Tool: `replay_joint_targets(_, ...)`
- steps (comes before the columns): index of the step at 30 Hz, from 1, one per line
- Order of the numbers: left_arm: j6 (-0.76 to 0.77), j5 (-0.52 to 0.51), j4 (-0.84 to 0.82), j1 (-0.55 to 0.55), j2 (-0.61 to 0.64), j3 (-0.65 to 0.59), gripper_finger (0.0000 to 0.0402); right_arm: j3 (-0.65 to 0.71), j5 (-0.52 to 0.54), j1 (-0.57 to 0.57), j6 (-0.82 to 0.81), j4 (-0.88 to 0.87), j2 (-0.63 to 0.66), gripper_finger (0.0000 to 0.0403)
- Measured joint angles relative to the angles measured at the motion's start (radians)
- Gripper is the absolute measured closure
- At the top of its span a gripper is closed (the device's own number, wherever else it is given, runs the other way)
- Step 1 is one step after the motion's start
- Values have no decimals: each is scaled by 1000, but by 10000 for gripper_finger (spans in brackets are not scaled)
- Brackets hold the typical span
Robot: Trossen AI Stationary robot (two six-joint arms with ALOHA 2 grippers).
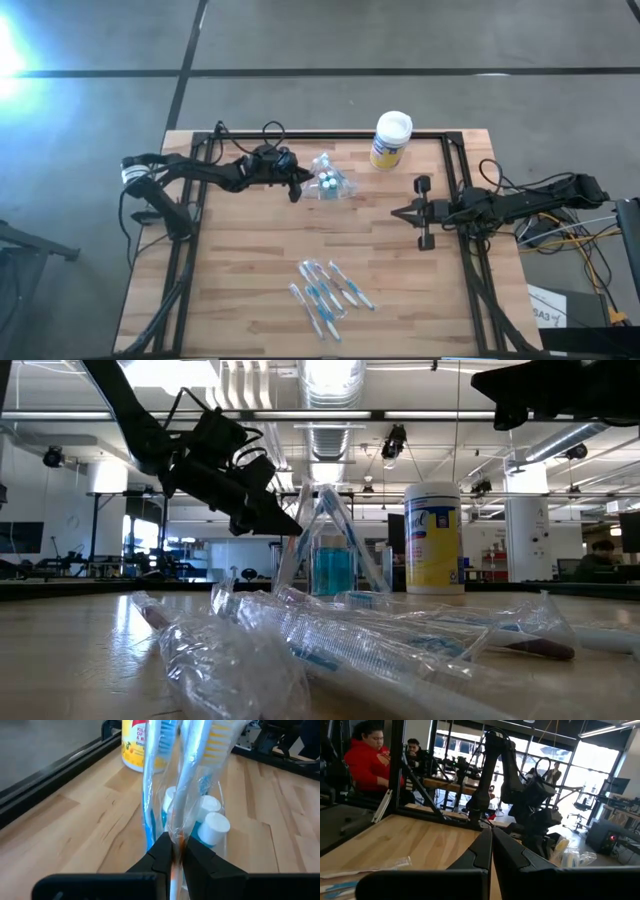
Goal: Pick & Place toothbrushing station
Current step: Put the orange toothbrush into the transparent organizer, then put the blue toothbrush into the transparent organizer
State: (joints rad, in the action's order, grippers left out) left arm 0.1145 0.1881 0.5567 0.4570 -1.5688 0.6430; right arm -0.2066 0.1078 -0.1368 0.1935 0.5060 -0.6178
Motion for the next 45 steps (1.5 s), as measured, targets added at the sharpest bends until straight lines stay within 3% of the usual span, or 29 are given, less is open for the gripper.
replay_joint_targets(17,39,22,-10,3,0,0,356,1,0,0,-2,0,0,394)
replay_joint_targets(30,53,20,-19,6,22,-2,196,1,0,0,-7,0,0,394)
replay_joint_targets(36,20,20,-104,6,168,-2,177,1,0,0,-10,0,0,394)
replay_joint_targets(42,-57,21,-317,-11,459,-5,181,1,0,0,-10,0,0,394)
replay_joint_targets(45,-139,10,-428,-58,630,-15,202,1,0,0,-10,0,0,394)
